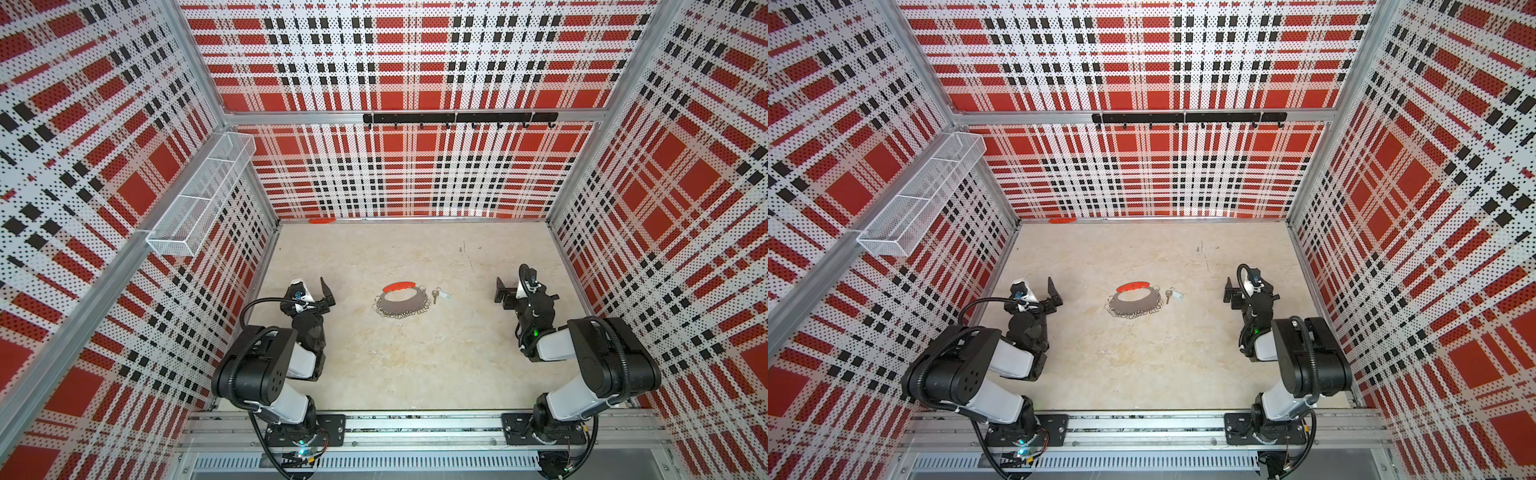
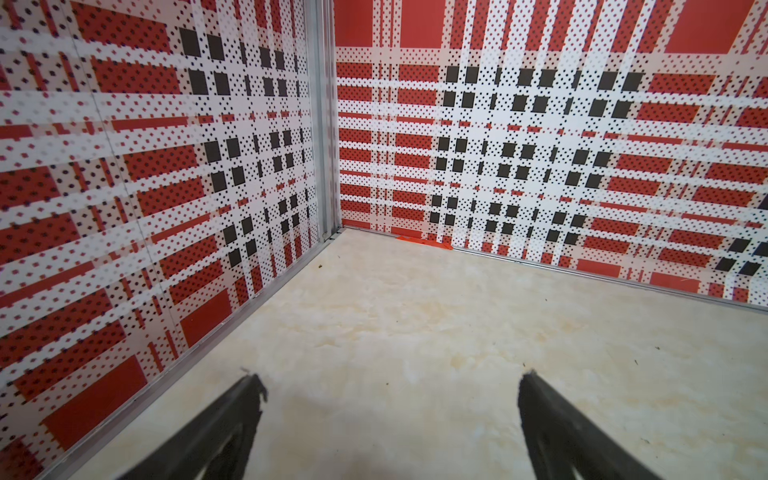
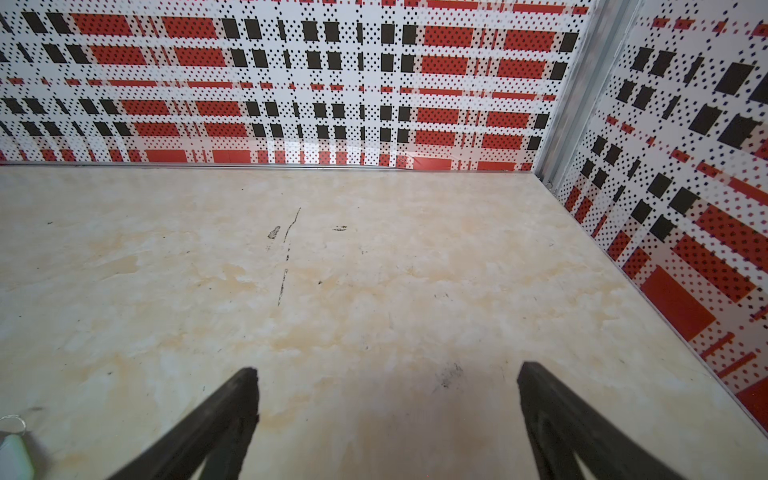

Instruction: Put the keys on the keyring

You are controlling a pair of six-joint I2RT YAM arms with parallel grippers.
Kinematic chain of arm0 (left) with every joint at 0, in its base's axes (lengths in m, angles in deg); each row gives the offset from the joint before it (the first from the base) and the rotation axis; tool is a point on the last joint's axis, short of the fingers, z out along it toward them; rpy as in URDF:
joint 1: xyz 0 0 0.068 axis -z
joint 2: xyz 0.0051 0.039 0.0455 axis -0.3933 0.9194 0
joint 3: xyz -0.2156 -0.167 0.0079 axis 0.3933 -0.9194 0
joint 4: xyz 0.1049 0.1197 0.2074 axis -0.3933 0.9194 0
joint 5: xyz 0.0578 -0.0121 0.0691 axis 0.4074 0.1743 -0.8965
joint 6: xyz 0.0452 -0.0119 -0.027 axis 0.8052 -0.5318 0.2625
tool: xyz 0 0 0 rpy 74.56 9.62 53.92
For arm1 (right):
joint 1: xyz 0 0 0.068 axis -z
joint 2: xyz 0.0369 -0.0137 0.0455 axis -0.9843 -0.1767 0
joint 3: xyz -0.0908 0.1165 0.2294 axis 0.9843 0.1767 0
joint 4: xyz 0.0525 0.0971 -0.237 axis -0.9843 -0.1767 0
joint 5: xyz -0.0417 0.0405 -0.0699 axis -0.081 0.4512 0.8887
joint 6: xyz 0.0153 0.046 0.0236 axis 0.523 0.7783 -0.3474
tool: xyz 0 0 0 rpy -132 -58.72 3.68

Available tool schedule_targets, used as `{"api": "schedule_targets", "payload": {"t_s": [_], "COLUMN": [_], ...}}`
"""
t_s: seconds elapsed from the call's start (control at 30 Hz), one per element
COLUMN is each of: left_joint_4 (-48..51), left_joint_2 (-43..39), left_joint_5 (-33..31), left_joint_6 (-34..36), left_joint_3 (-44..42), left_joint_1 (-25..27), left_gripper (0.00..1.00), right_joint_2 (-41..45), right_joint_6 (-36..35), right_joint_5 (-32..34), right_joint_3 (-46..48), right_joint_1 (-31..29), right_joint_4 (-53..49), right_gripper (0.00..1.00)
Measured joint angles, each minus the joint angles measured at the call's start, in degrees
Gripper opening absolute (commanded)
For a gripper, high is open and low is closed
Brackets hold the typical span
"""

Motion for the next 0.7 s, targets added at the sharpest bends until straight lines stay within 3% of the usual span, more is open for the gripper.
{"api": "schedule_targets", "payload": {"t_s": [0.17, 0.3, 0.4, 0.5, 0.6, 0.7], "left_joint_4": [-1.44, 1.11, 10.84, 27.52, 41.05, 53.99], "left_joint_2": [-0.24, -5.51, -14.45, -22.38, -27.56, -32.3], "left_joint_5": [-2.82, -7.19, -11.74, -12.92, -12.46, -10.54], "left_joint_6": [0.0, 1.25, 3.04, 1.42, -3.58, -9.6], "left_joint_3": [-0.31, -0.63, 3.34, 14.03, 22.86, 27.54], "left_joint_1": [0.15, 2.51, 8.92, 13.77, 14.99, 15.08], "left_gripper": [0.98, 0.98, 0.98, 0.98, 0.98, 0.98], "right_joint_2": [0.13, 5.09, 11.93, 21.11, 29.7, 34.18], "right_joint_6": [-0.17, -1.09, -2.16, -0.94, 7.85, 22.45], "right_joint_5": [0.79, 6.25, 10.8, 14.01, 18.51, 26.75], "right_joint_3": [0.33, 4.2, 6.36, 5.05, -2.08, -11.47], "right_joint_1": [-0.24, -3.17, -6.51, -8.83, -9.14, -9.07], "right_joint_4": [0.5, 1.6, 1.25, -4.83, -20.02, -36.92], "right_gripper": [1.0, 1.0, 1.0, 1.0, 1.0, 1.0]}}
